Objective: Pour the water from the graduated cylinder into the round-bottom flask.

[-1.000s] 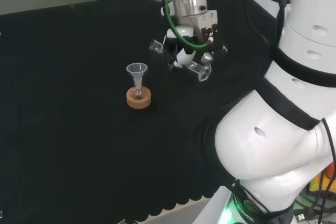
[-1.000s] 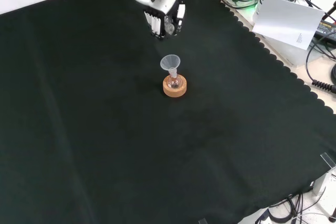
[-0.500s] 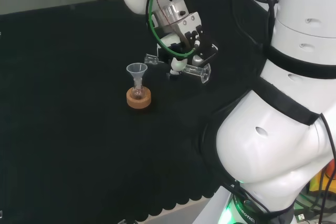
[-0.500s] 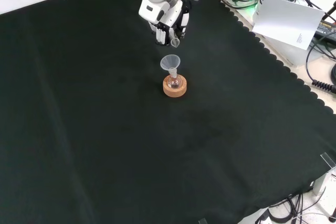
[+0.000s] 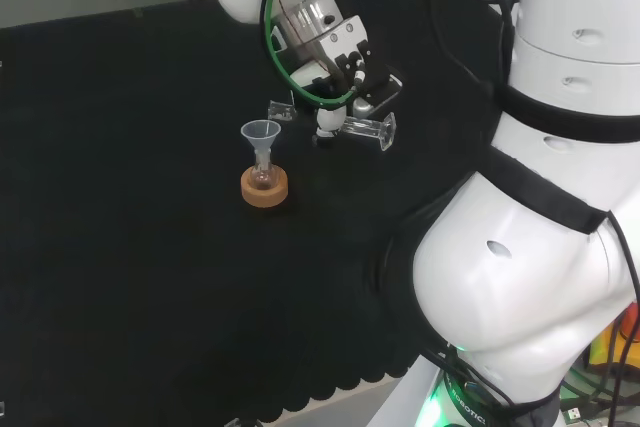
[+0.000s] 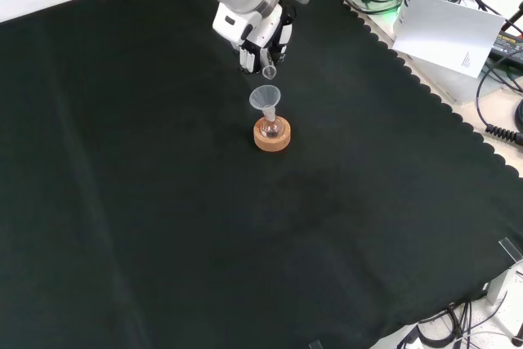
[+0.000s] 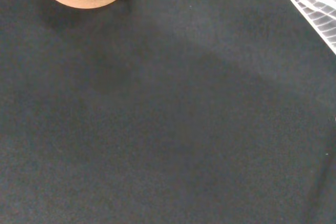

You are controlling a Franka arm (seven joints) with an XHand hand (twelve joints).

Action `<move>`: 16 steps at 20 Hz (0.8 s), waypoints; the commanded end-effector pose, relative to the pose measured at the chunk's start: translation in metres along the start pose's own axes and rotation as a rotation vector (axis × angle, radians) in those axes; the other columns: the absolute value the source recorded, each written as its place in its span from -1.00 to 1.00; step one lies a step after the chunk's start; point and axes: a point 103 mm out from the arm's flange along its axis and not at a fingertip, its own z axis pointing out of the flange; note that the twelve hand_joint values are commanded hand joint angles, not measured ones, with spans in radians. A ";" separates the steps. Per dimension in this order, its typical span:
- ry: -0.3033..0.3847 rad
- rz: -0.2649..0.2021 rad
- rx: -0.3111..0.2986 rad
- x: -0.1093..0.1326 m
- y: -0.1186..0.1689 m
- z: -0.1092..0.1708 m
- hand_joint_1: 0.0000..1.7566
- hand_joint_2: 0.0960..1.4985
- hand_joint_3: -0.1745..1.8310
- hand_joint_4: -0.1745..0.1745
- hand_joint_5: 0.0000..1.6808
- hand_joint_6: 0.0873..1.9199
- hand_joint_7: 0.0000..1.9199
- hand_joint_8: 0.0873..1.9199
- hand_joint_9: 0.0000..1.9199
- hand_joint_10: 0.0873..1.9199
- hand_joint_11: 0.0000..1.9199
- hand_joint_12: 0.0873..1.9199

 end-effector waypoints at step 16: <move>-0.188 0.084 0.103 0.024 0.010 -0.023 0.44 0.43 -0.83 -1.00 0.19 -0.03 0.07 -0.05 0.54 -1.00 0.40 -0.36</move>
